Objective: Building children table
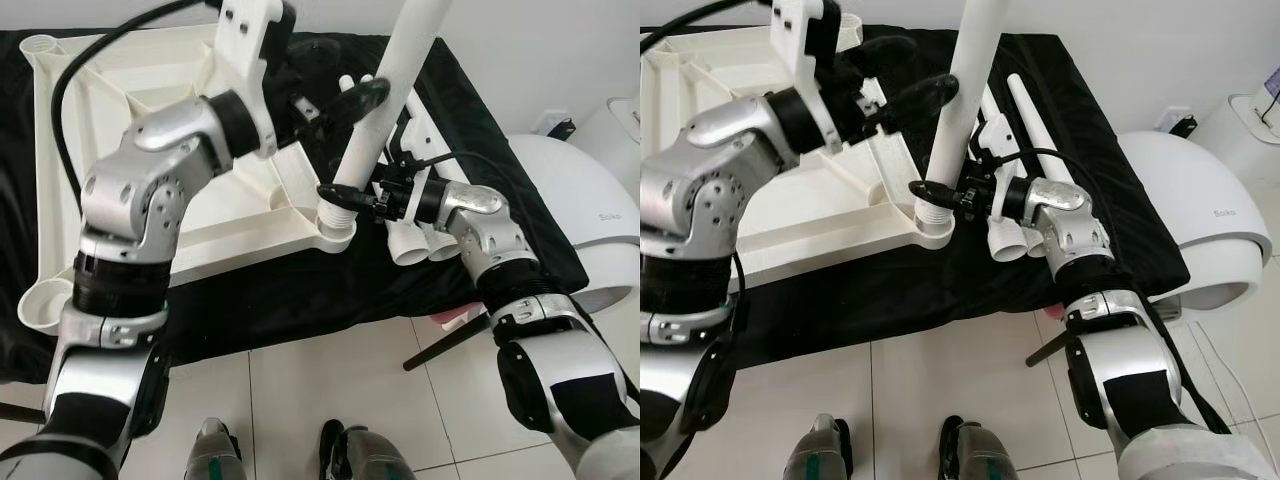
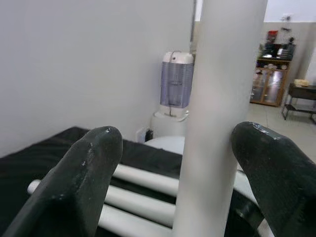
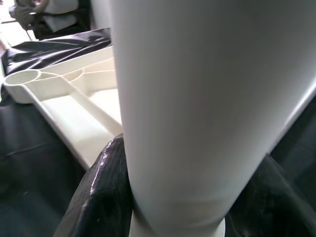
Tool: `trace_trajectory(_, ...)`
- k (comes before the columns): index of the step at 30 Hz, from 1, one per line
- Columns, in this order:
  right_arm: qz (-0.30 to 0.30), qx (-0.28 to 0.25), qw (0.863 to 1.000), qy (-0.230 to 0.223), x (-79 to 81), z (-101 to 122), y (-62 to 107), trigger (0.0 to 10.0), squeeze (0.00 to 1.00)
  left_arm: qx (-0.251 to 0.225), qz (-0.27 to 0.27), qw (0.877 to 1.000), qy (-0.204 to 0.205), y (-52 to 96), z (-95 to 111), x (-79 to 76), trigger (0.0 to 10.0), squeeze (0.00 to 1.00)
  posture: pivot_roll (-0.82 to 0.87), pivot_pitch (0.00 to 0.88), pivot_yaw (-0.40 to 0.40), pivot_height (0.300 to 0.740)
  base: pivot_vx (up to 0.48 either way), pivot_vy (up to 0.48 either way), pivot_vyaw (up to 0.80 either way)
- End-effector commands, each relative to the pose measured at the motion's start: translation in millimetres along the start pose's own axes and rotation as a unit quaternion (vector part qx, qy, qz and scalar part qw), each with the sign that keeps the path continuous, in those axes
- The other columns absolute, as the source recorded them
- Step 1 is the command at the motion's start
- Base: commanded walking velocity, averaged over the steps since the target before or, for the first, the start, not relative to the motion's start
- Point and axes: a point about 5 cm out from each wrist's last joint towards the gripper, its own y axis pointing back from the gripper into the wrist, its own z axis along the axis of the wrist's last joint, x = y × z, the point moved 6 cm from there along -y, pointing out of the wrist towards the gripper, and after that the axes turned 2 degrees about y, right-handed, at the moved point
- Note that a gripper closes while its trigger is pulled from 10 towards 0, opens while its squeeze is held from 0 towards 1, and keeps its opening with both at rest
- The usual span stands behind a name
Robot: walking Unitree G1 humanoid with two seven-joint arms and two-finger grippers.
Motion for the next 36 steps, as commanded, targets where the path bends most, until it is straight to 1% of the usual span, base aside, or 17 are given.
trace_trajectory(1,0.018,0.014,1.000,0.018,0.8,0.7,1.6,10.0,0.00,0.000,-0.051,0.999,-0.006,-7.5,1.7,-13.4,10.0,0.00,0.10,0.118,-0.081,0.740,0.000,0.000,0.00)
trace_trajectory(4,0.026,0.021,0.999,0.025,-0.1,0.7,3.5,10.0,0.00,0.006,-0.066,0.998,-0.007,-12.0,1.8,-16.0,10.0,0.00,0.10,0.123,-0.079,0.740,0.000,0.000,0.00)
trace_trajectory(6,0.030,0.027,0.999,0.034,-2.6,3.0,4.7,10.0,0.00,0.021,-0.079,0.997,-0.005,-15.4,-2.8,-18.6,10.0,0.00,0.09,0.126,-0.073,0.740,0.000,0.000,0.00)
trace_trajectory(10,0.032,0.029,0.998,0.037,-3.9,5.1,4.7,10.0,0.00,0.030,-0.085,0.996,-0.002,-16.9,-6.5,-20.1,10.0,0.00,0.09,0.128,-0.070,0.740,0.000,0.000,0.00)
trace_trajectory(13,0.033,0.030,0.998,0.042,-5.6,7.2,3.5,10.0,0.00,0.047,-0.104,0.993,0.011,-19.1,-18.6,-29.2,10.0,0.00,0.09,0.131,-0.067,0.740,0.000,0.000,0.00)
trace_trajectory(14,0.033,0.030,0.998,0.042,-5.6,7.2,3.5,10.0,0.00,0.047,-0.104,0.993,0.011,-19.1,-18.6,-29.2,10.0,0.00,0.09,0.131,-0.067,0.740,0.000,0.000,0.00)
trace_trajectory(16,0.035,0.029,0.998,0.043,-5.8,8.1,3.0,10.0,0.00,0.060,-0.115,0.991,0.018,-19.6,-28.5,-35.2,10.0,0.00,0.09,0.131,-0.067,0.740,0.000,0.000,0.00)
trace_trajectory(19,0.035,0.029,0.998,0.045,-6.1,8.7,2.9,10.0,0.00,0.067,-0.118,0.991,0.022,-19.2,-33.3,-37.4,10.0,0.00,0.09,0.137,-0.066,0.740,0.000,0.000,0.00)
trace_trajectory(22,0.036,0.028,0.998,0.048,-7.0,10.7,3.4,10.0,0.00,0.085,-0.128,0.988,0.028,-16.9,-46.5,-44.2,10.0,0.00,0.09,0.143,-0.064,0.740,0.000,0.000,0.00)
trace_trajectory(26,0.038,0.029,0.998,0.049,-6.3,9.8,3.8,10.0,0.00,0.084,-0.129,0.988,0.031,-17.8,-46.3,-44.7,10.0,0.00,0.09,0.146,-0.065,0.740,0.000,0.000,0.00)
trace_trajectory(28,0.042,0.031,0.998,0.048,-5.5,8.5,3.8,10.0,0.00,0.078,-0.124,0.989,0.030,-20.2,-41.3,-40.9,10.0,0.00,0.09,0.147,-0.065,0.740,0.000,0.000,0.00)
trace_trajectory(29,0.043,0.032,0.997,0.047,-5.2,8.2,3.7,10.0,0.00,0.077,-0.123,0.989,0.028,-20.9,-39.0,-39.7,9.8,0.00,0.09,0.148,-0.066,0.740,0.000,0.000,0.00)
trace_trajectory(33,0.045,0.033,0.997,0.048,-4.7,7.6,3.4,10.0,0.00,0.073,-0.124,0.989,0.023,-22.7,-33.0,-37.5,10.0,0.00,0.09,0.149,-0.065,0.740,0.000,0.000,0.00)
trace_trajectory(34,0.048,0.038,0.997,0.051,-3.7,5.6,3.2,10.0,0.00,0.067,-0.126,0.990,0.018,-24.3,-25.6,-35.8,10.0,0.00,0.09,0.149,-0.065,0.740,0.000,0.000,0.00)
trace_trajectory(36,0.049,0.039,0.997,0.050,-3.2,4.7,3.1,10.0,0.00,0.065,-0.127,0.990,0.017,-24.8,-23.1,-35.2,10.0,0.00,0.09,0.149,-0.066,0.740,0.000,0.000,0.00)
